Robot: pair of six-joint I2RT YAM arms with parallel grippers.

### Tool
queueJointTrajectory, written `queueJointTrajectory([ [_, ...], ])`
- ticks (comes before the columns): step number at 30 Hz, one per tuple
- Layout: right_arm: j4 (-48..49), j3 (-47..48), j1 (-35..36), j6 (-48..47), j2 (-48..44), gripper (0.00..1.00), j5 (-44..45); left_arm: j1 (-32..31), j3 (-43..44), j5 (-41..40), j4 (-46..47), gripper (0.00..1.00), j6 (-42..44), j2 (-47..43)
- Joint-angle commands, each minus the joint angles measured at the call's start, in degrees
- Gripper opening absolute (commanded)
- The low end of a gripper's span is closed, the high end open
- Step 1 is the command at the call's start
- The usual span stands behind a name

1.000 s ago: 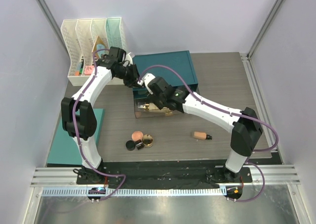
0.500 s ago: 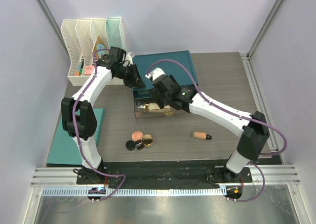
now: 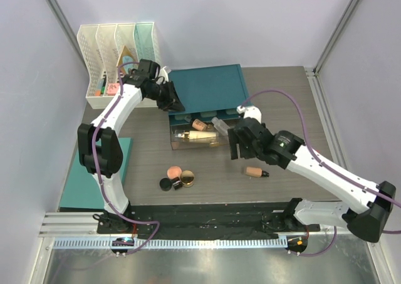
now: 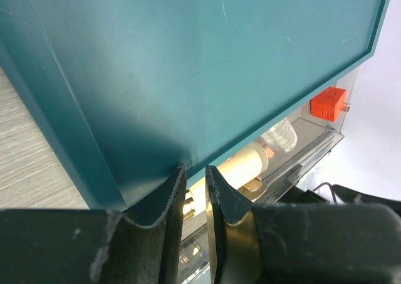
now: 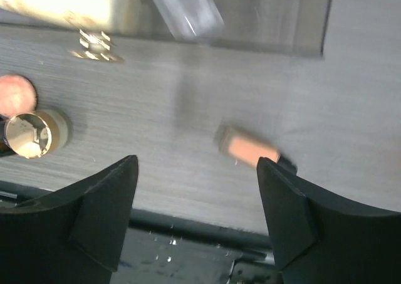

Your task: Organize the makeup

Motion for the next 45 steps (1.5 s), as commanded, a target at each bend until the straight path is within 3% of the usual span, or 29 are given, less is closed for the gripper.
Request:
queueJointTrajectory([
  [1,-4.34,-6.31,-2.05,18.01,-4.68,0.85,-4.45,-0.17,-2.83,-6.77,-6.96,0.22,2.51,2.89],
  [5,-4.87,-11.50,-3.37,23.05,-7.67,1.00,-8.50,-0.09,-3.10,-6.50,-6.61,0.22,2.51,2.63],
  [12,-5.66,-13.18,-9.08,29.03,-10.93,1.00,-8.59,-0.09,-3.89,-5.98,-6.17,0.22,2.34,2.54],
  [18,-6.63,-13.18,-17.95,33.23,-11.81,1.00,-10.95,-0.09,-5.03,-5.53,-5.73,0.22,2.42,2.10],
  [23,-4.09,-19.92,-24.20,41.68,-9.18,0.96,-22.03,-0.17,-6.70,-5.36,-5.11,0.23,2.42,1.40],
  [24,-1.82,-21.25,-24.29,42.99,-8.91,0.96,-27.09,-0.09,-7.05,-5.36,-4.94,0.23,2.34,1.22],
  [27,3.45,-26.26,-24.47,50.02,-9.43,0.94,-30.46,-0.09,-7.23,-5.36,-5.02,0.23,2.51,0.87],
  [32,8.13,-31.80,-25.08,58.99,-12.07,0.87,-31.09,-0.09,-6.79,-5.62,-5.46,0.23,2.95,0.78],
  [45,10.86,-33.75,-27.19,63.29,-7.86,0.78,-26.00,-0.09,-6.18,-6.15,-6.43,0.23,3.48,1.31],
])
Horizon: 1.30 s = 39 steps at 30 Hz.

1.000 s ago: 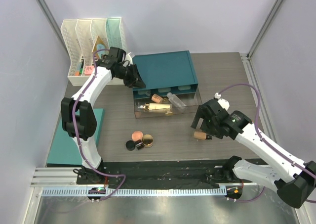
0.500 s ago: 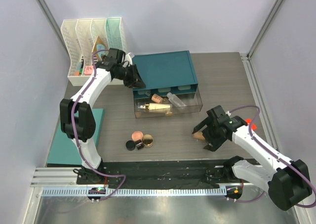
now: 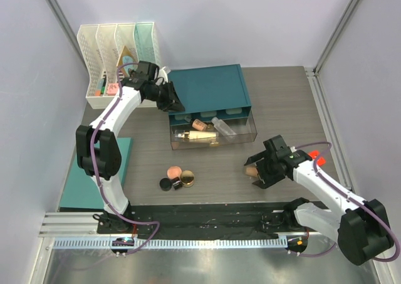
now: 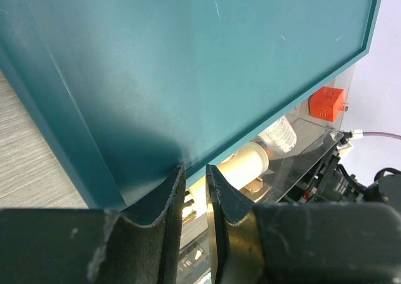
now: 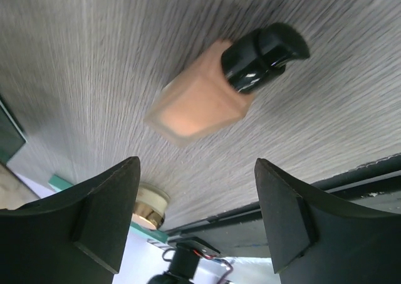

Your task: Organize the makeup

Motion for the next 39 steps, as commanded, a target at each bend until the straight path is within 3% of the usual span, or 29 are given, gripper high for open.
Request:
queueJointTrajectory([
  [1,1.55,-0.59,-0.59,5.52,0.73,0.77,2.85,0.00,-2.98,-6.80,-9.88,0.23,3.39,3.25],
  [15,2.86,-3.40,-1.74,7.63,4.51,0.70,5.23,0.00,-1.32,-7.33,-10.94,0.22,3.74,3.87],
  [17,3.22,-4.02,-1.91,7.55,4.86,0.65,6.97,0.09,-1.40,-7.33,-11.03,0.23,3.74,3.78],
  [21,4.53,-4.63,-2.26,6.49,6.44,0.50,7.61,0.26,-1.23,-7.51,-11.20,0.23,3.92,3.69],
  [22,4.97,-4.98,-2.44,6.23,7.49,0.37,7.61,0.18,-1.31,-7.51,-11.20,0.23,3.92,3.69],
  [24,6.20,-5.42,-2.61,5.18,8.55,0.24,6.73,0.35,-1.31,-7.60,-11.20,0.23,3.92,3.61],
  [26,7.78,-5.69,-2.62,4.39,10.22,0.18,6.20,0.26,-1.49,-7.60,-11.20,0.23,3.92,3.52],
  [28,8.93,-5.78,-2.70,3.59,10.84,0.02,3.83,0.44,-1.67,-7.60,-11.12,0.23,3.92,3.60],
  [36,9.55,-4.37,-2.70,0.17,10.32,0.03,3.56,0.44,-1.67,-7.51,-10.94,0.23,3.65,3.43],
  [38,9.46,-3.76,-2.70,-1.24,9.79,0.09,3.74,0.35,-1.58,-7.51,-10.85,0.23,3.57,3.52],
  [39,9.46,-3.67,-2.70,-1.42,9.09,0.19,4.00,0.44,-1.67,-7.60,-10.85,0.23,3.65,3.43],
])
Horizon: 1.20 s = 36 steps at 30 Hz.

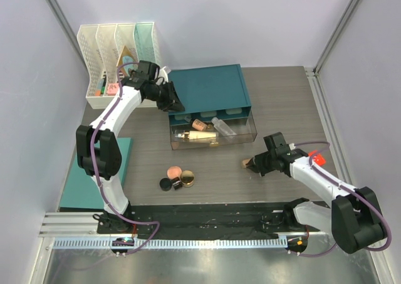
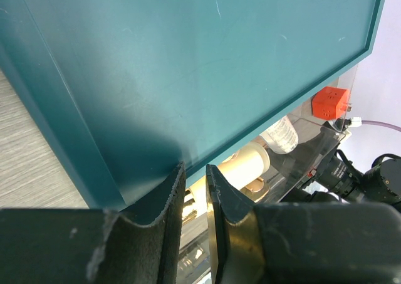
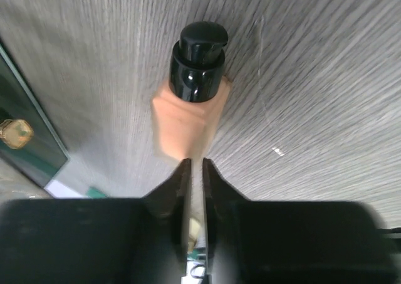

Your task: Organize the makeup

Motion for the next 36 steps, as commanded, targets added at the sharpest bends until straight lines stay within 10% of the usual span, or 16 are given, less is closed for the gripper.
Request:
queueJointTrajectory([
  [1,-3.61,-1.02,0.18,-3.91,1.26,0.25,4.11,0.37,-2.34,-6.96,-9.95,0.23,3.35,3.49],
  [5,-3.52,-0.84,0.18,-4.35,-0.76,0.62,4.99,0.37,-2.34,-6.79,-10.04,0.23,3.44,3.50],
  [10,-3.52,-0.32,0.01,-5.41,0.20,0.83,7.19,0.37,-2.08,-6.88,-10.13,0.23,3.44,3.85],
  [36,3.41,0.39,-0.96,-7.78,1.16,0.86,10.97,0.37,-1.82,-6.96,-10.74,0.23,4.05,6.04],
])
